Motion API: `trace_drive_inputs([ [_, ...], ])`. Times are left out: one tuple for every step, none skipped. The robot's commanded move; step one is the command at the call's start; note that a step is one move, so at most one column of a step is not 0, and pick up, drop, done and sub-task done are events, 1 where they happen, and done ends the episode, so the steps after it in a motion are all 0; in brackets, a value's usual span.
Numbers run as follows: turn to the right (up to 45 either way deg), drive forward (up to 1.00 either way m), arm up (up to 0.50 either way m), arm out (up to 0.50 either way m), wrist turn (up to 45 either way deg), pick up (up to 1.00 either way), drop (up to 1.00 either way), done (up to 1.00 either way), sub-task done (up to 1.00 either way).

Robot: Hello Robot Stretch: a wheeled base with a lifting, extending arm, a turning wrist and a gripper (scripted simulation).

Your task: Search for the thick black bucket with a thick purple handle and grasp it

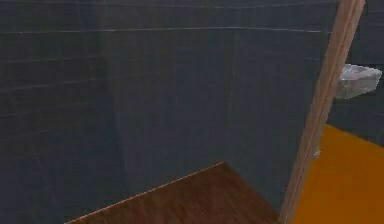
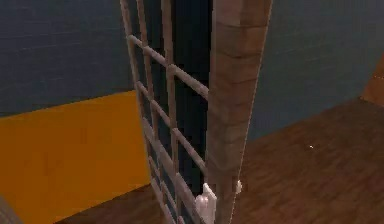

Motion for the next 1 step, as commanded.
trace_drive_inputs([
  [-30.0,0.0,0.0,0.0,0.0,0.0,0.0,0.0,0.0],
])
